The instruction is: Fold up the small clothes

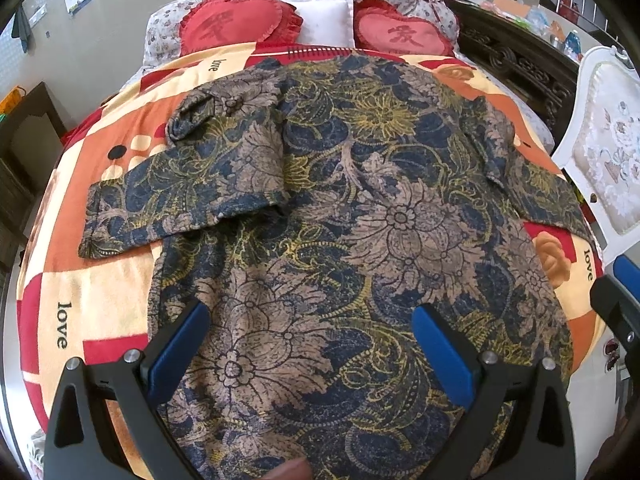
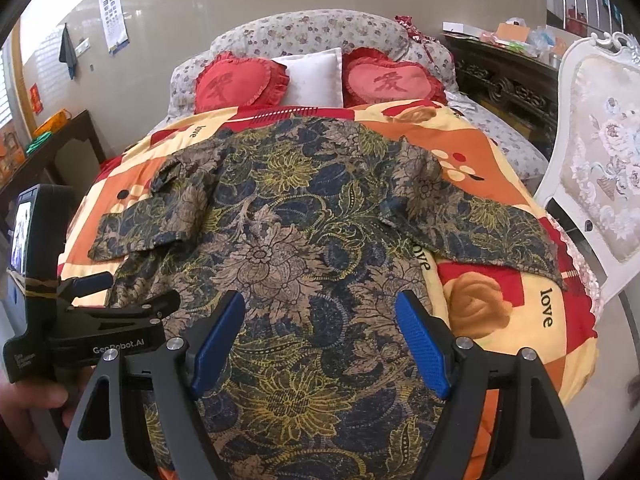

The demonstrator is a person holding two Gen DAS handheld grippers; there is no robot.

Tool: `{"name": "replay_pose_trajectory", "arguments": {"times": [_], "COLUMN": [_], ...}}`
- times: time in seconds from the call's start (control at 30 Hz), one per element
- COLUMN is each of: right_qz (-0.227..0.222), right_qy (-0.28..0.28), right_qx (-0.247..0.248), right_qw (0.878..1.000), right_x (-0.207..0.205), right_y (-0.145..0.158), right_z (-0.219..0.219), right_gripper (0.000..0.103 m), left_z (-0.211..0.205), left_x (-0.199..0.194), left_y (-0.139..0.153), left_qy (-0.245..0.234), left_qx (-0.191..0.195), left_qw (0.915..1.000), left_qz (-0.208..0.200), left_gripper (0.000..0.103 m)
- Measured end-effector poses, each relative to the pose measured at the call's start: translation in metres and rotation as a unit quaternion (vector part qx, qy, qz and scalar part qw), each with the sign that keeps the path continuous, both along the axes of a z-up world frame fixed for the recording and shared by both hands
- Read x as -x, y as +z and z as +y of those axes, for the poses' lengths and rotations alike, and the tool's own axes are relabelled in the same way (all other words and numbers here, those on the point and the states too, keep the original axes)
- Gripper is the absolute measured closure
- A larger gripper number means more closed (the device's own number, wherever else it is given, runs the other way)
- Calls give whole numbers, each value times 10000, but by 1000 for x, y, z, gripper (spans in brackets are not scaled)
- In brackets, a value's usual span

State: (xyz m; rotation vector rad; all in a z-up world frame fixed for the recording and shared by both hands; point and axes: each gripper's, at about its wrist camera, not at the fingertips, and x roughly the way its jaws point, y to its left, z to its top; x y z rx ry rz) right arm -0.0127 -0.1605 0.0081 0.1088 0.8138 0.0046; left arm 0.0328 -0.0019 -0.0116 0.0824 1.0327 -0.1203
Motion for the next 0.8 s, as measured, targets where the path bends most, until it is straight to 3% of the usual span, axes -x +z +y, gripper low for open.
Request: {"name": "replay_pose_trajectory", "arguments": {"times": [0.8], "right_qz": [-23], "right_qy": [-14], "right_qx": [-39], "right_qw": [10000], "right_x": [2], "right_y": [2], "right_z": [1], "right_gripper": [24], "left_z": [-6], "left_x": [10], "left_y": [5], "left_qy": [-33], "left_qx": [-40], "left_qw": [10000], "left_qz": [-40], "left_gripper": [0]}}
